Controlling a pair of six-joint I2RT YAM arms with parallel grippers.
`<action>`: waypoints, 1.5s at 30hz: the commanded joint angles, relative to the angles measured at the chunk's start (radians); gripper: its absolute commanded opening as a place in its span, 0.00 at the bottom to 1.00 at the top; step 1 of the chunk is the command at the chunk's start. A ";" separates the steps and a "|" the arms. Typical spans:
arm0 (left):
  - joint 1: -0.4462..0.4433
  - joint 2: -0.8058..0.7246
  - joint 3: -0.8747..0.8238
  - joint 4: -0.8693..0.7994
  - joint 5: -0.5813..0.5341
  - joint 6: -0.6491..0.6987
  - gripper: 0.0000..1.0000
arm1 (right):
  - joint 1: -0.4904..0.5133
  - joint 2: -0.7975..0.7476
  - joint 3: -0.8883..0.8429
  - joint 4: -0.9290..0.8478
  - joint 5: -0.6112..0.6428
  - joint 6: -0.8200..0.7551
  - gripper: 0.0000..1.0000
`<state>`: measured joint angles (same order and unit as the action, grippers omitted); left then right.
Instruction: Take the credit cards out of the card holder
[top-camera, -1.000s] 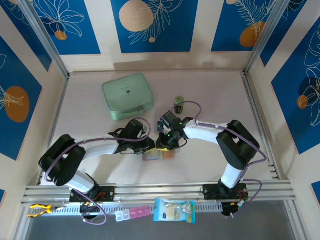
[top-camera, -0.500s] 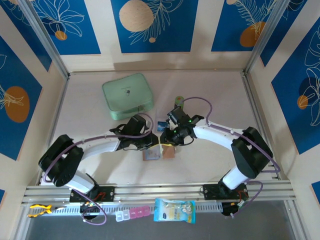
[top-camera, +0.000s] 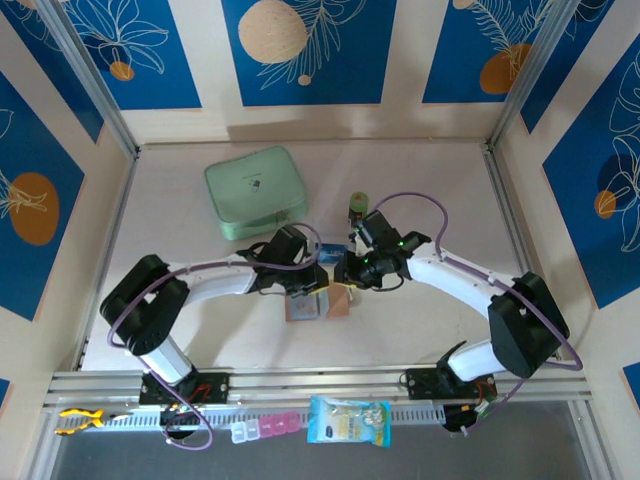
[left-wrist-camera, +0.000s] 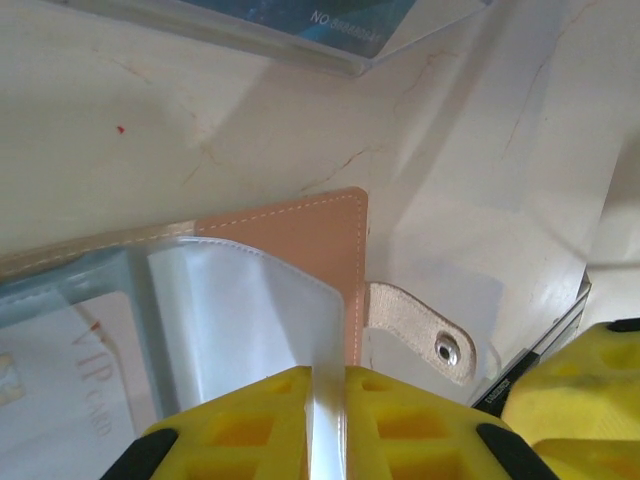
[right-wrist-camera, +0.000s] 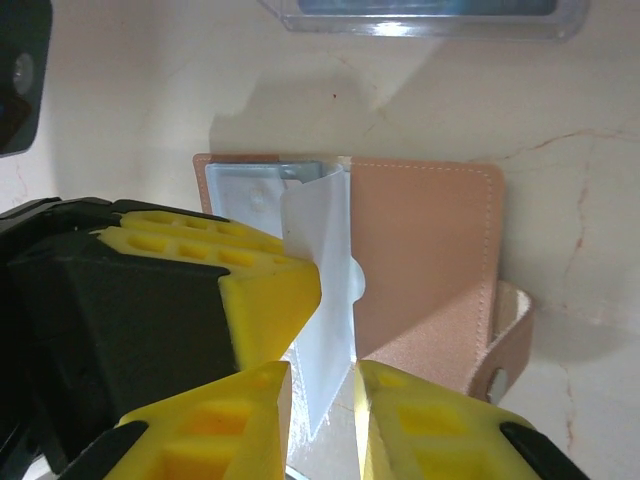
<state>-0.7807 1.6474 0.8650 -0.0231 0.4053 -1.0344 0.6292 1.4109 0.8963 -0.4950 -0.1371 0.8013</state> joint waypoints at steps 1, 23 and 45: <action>-0.014 0.031 0.047 -0.004 0.034 0.024 0.16 | -0.014 -0.038 -0.017 -0.038 -0.001 -0.015 0.24; 0.007 -0.016 0.008 0.001 0.017 0.034 0.24 | 0.002 0.003 0.031 -0.035 -0.018 -0.011 0.24; 0.113 -0.337 -0.297 -0.021 -0.043 0.005 0.23 | 0.132 0.247 0.178 -0.003 -0.024 0.006 0.24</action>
<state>-0.6811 1.3354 0.5884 -0.0273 0.3805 -1.0210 0.7490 1.6398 1.0458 -0.4980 -0.1379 0.7982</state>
